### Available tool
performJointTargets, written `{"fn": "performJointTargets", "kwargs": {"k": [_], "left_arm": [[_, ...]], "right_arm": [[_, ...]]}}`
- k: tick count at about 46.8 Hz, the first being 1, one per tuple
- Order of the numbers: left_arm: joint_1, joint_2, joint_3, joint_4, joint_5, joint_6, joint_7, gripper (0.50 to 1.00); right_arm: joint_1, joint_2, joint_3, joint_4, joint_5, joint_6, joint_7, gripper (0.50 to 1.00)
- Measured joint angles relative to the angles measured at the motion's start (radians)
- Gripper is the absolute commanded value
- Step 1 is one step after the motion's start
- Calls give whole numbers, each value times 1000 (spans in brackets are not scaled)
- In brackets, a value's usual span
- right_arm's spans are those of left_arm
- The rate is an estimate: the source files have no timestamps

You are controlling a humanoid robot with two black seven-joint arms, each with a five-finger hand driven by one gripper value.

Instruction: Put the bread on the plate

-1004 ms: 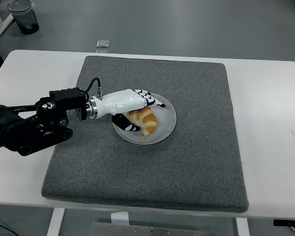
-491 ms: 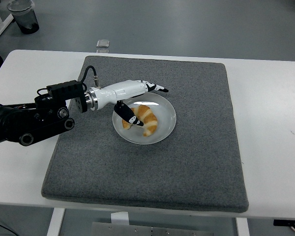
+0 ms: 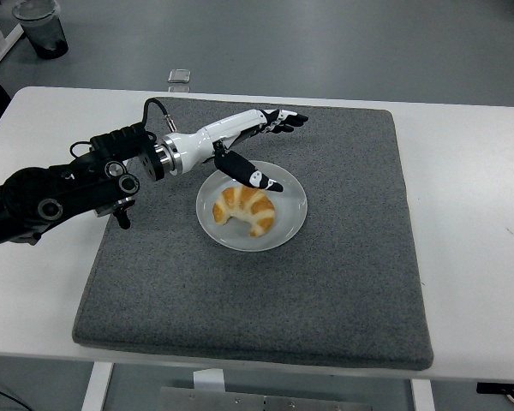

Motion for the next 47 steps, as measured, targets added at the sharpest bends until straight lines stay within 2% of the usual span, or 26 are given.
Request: {"fn": "performJointTargets", "kwargs": {"k": [9,16,21,30,40,47], "left_arm": [[7,-1,-74,7,-301,-29,9,992],[2,1,-90,11,-423,-30,12,992],[8,1,-149,33,-502,-29,17,992],[12,0,-192,93,-744,-29,26,992],[21,6,-201,172,-1020,-33,74,992],[70,12,-275,203,-1187,-69,93,992]], "right_arm": [[0,0,0,0,0,0,0,932],[0,0,0,0,0,0,0,932],[0,0,0,0,0,0,0,932],[0,0,0,0,0,0,0,930],[0,0,0,0,0,0,0,932],[0,0,0,0,0,-1,0,930]]}}
